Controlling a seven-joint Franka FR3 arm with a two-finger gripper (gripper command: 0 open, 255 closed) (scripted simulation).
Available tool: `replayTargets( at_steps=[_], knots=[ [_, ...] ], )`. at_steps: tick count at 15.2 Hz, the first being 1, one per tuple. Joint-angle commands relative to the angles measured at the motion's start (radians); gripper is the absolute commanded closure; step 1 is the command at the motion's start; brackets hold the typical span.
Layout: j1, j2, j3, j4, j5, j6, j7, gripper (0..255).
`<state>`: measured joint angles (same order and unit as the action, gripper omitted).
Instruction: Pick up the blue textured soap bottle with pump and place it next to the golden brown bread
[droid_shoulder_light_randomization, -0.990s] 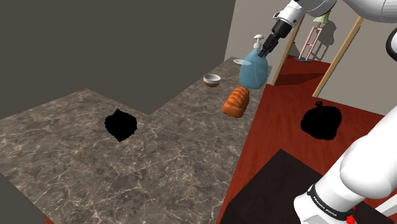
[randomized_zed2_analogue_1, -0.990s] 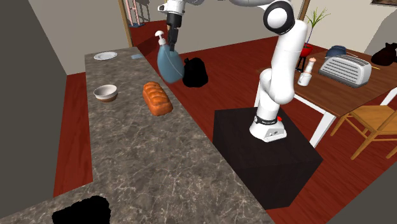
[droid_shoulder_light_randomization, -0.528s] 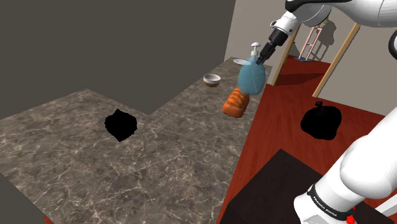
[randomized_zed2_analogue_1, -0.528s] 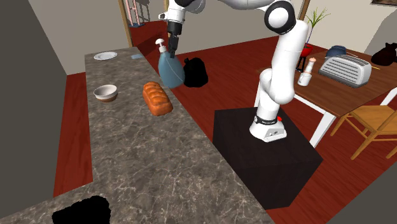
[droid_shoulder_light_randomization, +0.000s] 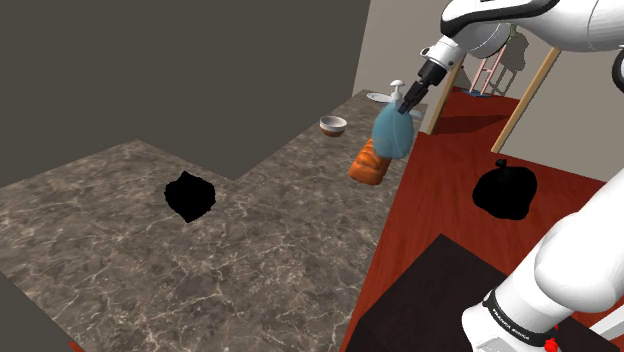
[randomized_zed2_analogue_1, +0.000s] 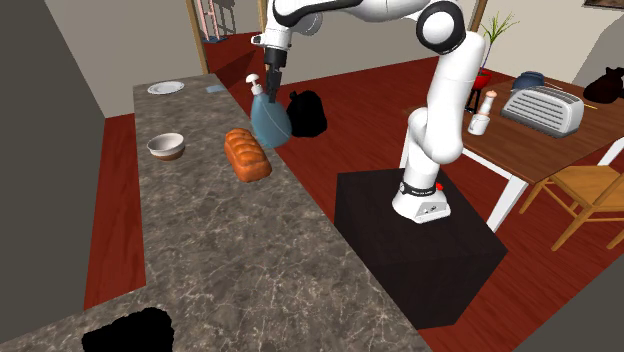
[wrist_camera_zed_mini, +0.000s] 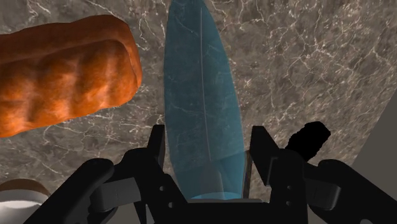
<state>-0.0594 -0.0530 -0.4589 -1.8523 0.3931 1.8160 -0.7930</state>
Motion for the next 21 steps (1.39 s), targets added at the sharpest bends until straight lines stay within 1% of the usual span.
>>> replayTargets(
  at_steps=[1,11,21],
  knots=[
    [0.001,-0.002,0.001,-0.030,0.003,0.028,-0.010,255],
    [0.003,0.020,0.001,-0.137,0.030,0.144,-0.065,255],
    [0.004,0.065,0.002,-0.221,0.077,0.253,-0.131,255]
  ],
)
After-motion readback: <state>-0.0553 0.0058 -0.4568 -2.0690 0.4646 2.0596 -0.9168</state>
